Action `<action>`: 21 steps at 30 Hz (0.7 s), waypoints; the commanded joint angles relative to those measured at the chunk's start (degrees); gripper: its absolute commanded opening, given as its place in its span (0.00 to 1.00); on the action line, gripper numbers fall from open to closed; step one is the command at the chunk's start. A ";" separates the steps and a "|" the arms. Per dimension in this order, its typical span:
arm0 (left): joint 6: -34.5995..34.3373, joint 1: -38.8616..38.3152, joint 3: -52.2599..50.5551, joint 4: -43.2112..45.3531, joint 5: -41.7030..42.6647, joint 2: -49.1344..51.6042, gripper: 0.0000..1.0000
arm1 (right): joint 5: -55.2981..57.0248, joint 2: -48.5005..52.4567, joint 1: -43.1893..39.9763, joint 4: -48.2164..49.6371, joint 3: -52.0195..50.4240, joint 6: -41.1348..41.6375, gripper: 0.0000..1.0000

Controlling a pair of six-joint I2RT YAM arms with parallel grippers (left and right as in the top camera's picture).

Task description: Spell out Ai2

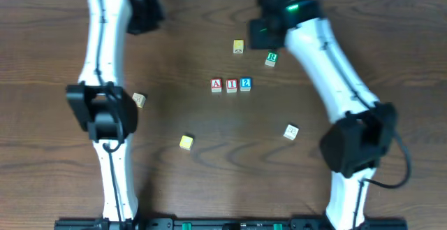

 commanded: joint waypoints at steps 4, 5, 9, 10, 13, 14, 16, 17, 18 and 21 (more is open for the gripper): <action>3.74 -2.73 -8.98 1.75 13.70 -1.46 0.06 | -18.34 0.66 -4.70 -1.66 -6.82 -12.39 0.01; 4.09 -3.28 -11.10 2.64 13.57 -2.21 0.06 | -21.09 0.42 -5.35 -1.03 -8.33 -13.22 0.02; 4.63 -6.10 -25.51 9.29 11.63 -9.27 0.06 | -30.88 -1.88 -10.69 4.98 -18.03 -12.63 0.02; 4.59 -6.25 -30.08 11.65 11.98 -11.23 0.06 | -32.79 -2.47 -11.98 7.56 -20.96 -11.50 0.02; 4.61 -5.75 -39.50 15.56 15.74 -13.33 0.06 | -34.80 -2.60 -12.44 11.78 -26.58 -9.62 0.02; 4.61 -5.53 -41.51 16.44 17.38 -13.42 0.06 | -35.89 -2.60 -12.28 13.31 -28.20 -9.46 0.02; 4.52 -5.18 -44.78 19.04 19.93 -13.42 0.06 | -36.28 -2.60 -11.91 15.47 -30.69 -9.09 0.02; 4.26 -5.18 -45.55 20.33 20.20 -13.42 0.06 | -36.28 -2.58 -11.91 16.39 -31.43 -8.48 0.02; 4.11 -5.20 -45.83 21.31 20.17 -13.42 0.06 | -36.26 -2.58 -11.76 17.33 -32.06 -8.20 0.02; 3.21 -5.60 -45.83 24.04 19.23 -13.40 0.06 | -34.21 -2.56 -11.19 19.98 -32.96 -7.23 0.02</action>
